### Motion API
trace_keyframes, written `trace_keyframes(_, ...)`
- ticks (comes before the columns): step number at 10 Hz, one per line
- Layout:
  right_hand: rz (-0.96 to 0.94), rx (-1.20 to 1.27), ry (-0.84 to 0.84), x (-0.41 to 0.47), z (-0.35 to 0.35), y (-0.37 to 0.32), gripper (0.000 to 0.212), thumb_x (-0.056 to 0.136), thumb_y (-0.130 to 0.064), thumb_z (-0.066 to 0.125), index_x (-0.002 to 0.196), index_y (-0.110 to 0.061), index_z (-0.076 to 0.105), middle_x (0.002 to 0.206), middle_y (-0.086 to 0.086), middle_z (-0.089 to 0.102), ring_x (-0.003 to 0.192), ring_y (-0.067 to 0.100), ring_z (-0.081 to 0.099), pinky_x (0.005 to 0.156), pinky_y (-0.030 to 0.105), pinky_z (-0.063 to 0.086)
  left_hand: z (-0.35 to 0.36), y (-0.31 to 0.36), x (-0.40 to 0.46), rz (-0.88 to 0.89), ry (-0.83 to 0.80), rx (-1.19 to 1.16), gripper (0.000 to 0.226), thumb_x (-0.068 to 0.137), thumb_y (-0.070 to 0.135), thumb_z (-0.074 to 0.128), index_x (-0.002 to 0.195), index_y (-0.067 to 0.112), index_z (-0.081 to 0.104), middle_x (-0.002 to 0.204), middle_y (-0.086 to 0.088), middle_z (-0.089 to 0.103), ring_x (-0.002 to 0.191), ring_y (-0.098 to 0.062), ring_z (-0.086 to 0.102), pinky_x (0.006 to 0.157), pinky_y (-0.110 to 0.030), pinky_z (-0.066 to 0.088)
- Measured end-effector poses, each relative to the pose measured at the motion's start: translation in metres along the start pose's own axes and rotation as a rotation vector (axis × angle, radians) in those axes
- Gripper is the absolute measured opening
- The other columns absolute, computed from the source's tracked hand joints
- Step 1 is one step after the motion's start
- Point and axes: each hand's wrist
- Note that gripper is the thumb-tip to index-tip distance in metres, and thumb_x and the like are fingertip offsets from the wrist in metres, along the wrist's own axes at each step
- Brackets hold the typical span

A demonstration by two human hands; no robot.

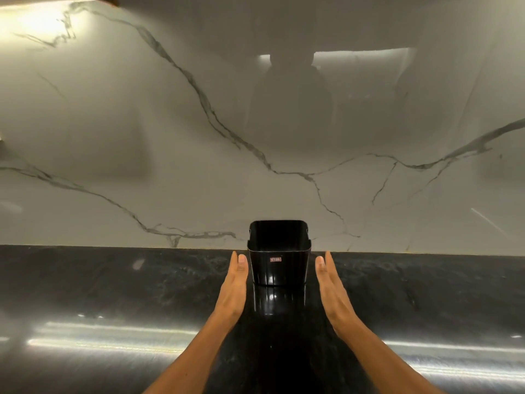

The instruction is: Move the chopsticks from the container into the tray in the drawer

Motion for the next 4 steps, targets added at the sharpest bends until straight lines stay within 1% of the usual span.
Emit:
trace_keyframes(1,-0.067,-0.015,0.013,-0.015,-0.010,-0.006,0.076,0.083,-0.067,0.028,0.150,-0.039,0.006,0.160,-0.007,0.013,0.146,0.018,0.016,0.115,0.042,0.016,-0.010,0.008,-0.013,0.041,0.031,-0.007,0.086,0.078,0.073,0.024,0.151,0.032,0.006,0.161,0.007,0.010,0.147,-0.015,0.012,0.121,-0.043,0.012)
trace_keyframes(2,-0.169,-0.034,0.031,-0.033,-0.017,-0.026,0.077,0.082,-0.064,0.030,0.151,-0.036,0.008,0.160,-0.009,0.012,0.145,0.012,0.015,0.113,0.032,0.015,-0.023,0.029,-0.031,0.119,0.089,0.026,0.082,0.079,0.070,0.026,0.151,0.033,0.009,0.161,0.009,0.012,0.145,-0.010,0.013,0.111,-0.027,0.011)
trace_keyframes(3,-0.291,-0.062,0.038,-0.053,-0.020,-0.059,0.077,0.082,-0.064,0.032,0.150,-0.036,0.009,0.158,-0.013,0.012,0.139,0.001,0.014,0.110,0.026,0.014,-0.036,0.063,-0.052,0.240,0.140,0.052,0.080,0.080,0.068,0.030,0.151,0.037,0.010,0.160,0.012,0.013,0.138,0.000,0.015,0.106,-0.023,0.013)
trace_keyframes(4,-0.404,-0.119,0.009,-0.082,-0.021,-0.095,0.076,0.082,-0.067,0.031,0.149,-0.040,0.008,0.157,-0.017,0.011,0.138,-0.003,0.012,0.114,0.029,0.013,-0.049,0.102,-0.080,0.381,0.118,0.095,0.078,0.083,0.064,0.030,0.152,0.035,0.007,0.160,0.013,0.009,0.142,-0.002,0.013,0.110,-0.023,0.012)
Point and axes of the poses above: each hand's wrist, its own x-axis towards the middle knuckle, its own z-axis out of the palm, y = z × x
